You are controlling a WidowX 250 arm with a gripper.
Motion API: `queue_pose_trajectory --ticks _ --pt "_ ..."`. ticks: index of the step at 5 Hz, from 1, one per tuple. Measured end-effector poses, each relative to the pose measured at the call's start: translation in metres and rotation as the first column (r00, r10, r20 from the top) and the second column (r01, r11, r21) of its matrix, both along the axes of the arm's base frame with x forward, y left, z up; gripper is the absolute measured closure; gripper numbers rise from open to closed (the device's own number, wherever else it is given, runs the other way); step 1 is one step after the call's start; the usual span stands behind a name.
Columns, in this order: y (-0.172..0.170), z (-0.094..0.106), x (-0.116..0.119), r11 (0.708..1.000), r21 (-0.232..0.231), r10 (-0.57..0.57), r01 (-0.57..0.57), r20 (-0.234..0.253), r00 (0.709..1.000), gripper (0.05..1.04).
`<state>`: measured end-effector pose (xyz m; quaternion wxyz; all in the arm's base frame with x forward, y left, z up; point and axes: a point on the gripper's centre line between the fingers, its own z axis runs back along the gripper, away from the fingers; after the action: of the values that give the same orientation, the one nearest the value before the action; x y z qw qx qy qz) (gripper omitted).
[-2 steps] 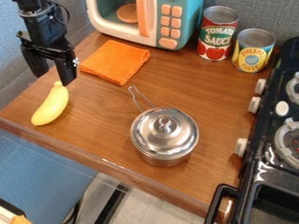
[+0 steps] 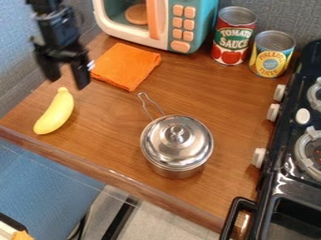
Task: Took the orange tissue and moved it to the right
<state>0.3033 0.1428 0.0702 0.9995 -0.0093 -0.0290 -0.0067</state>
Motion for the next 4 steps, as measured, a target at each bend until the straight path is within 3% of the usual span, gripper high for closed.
queue_pose_trajectory --ticks 1,2,3,4 --pt "-0.008 -0.008 0.038 1.0 0.008 -0.012 0.012 0.014 1.0 0.083" --pt "-0.009 -0.014 0.078 1.0 -0.002 -0.012 0.012 0.06 0.998 0.083" --pt "-0.005 -0.012 0.105 1.0 0.015 -0.003 0.002 0.098 0.995 0.083" --pt "0.001 -0.019 0.119 1.0 0.025 0.008 -0.011 0.101 0.995 0.083"
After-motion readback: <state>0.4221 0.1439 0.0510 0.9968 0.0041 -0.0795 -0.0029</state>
